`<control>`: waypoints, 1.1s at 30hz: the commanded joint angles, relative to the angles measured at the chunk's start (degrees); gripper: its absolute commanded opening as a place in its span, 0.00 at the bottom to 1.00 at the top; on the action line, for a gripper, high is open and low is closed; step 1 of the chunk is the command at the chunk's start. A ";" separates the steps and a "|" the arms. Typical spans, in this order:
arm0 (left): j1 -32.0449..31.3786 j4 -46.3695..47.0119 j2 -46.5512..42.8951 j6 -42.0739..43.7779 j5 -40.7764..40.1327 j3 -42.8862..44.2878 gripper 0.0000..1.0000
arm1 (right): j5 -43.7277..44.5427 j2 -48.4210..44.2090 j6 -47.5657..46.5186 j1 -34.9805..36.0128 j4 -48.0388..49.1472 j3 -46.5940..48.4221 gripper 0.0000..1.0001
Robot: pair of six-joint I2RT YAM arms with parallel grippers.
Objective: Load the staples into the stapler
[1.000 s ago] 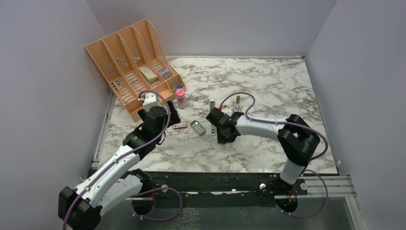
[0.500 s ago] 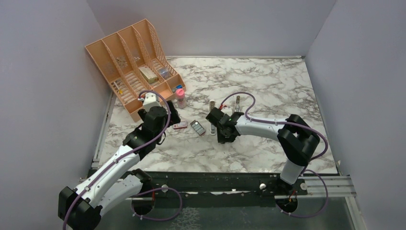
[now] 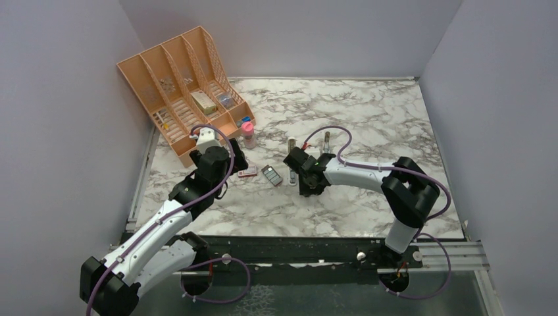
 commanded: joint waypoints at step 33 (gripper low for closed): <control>0.29 1.61 1.76 0.75 2.08 1.27 0.99 | 1.55 -3.72 -21.11 -12.20 15.13 6.05 0.20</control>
